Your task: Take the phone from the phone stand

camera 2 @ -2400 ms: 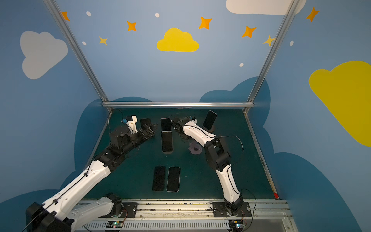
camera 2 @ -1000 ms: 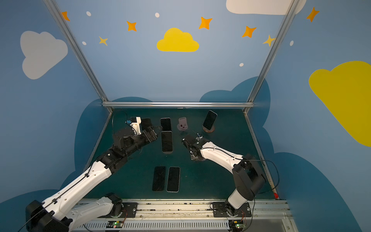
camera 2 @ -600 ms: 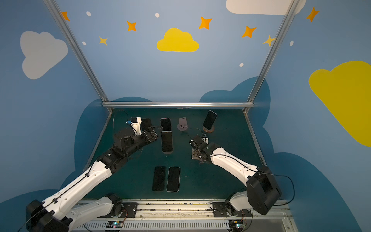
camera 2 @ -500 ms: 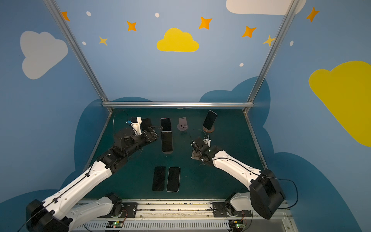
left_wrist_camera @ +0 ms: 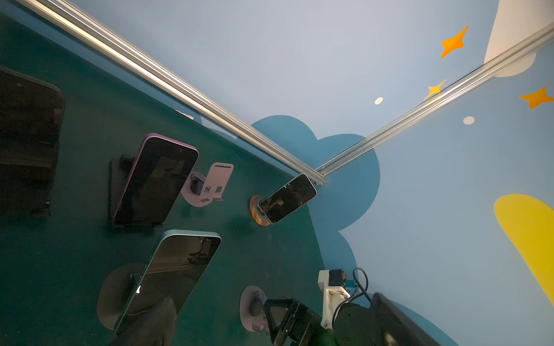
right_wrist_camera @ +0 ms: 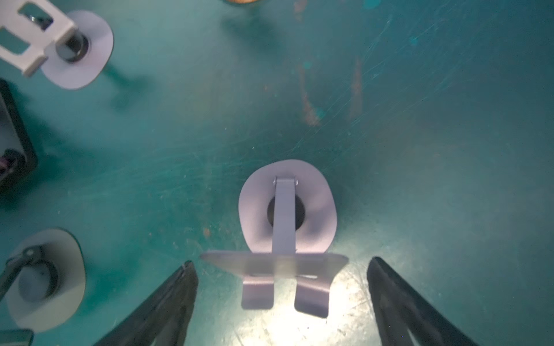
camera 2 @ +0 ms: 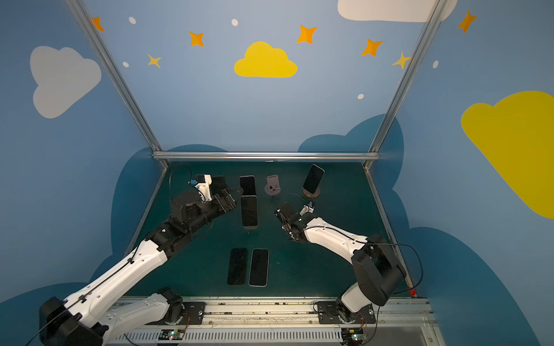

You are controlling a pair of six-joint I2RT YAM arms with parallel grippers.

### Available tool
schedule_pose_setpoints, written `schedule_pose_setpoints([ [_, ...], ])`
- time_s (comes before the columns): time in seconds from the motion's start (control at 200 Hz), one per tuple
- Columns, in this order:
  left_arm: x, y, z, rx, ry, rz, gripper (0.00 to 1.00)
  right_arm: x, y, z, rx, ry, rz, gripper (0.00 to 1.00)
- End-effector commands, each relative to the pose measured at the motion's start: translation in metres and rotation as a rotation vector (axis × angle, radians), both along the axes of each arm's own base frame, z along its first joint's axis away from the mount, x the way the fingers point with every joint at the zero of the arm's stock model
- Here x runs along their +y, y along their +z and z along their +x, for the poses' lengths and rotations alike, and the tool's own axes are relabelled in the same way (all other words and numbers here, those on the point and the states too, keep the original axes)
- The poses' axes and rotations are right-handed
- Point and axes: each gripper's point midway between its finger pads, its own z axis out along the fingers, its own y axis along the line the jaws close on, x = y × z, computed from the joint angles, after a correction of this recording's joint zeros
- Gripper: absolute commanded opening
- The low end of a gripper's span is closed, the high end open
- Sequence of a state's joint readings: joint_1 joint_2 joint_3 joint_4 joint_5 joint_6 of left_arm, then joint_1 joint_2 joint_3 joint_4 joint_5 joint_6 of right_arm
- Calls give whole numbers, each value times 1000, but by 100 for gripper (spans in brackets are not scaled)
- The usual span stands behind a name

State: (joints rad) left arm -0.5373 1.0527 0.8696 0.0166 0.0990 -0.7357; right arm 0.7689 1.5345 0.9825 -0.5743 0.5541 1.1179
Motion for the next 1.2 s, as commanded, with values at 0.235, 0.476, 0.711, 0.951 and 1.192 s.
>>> schedule_pose_setpoints([
  [0.235,3,3,-2,-23,6,10,100,2,-4,14,-10,51,-97,83],
  [0.476,4,2,-2,-23,8,12,100,2,-11,22,-11,70,-98,73],
  [0.711,4,3,-2,-26,10,14,100,2,-15,26,-11,67,-118,72],
  [0.951,5,3,-2,-29,12,15,100,0,-2,26,-38,78,-124,62],
  [1.192,5,5,-3,-35,11,10,100,0,10,26,-69,112,-122,58],
])
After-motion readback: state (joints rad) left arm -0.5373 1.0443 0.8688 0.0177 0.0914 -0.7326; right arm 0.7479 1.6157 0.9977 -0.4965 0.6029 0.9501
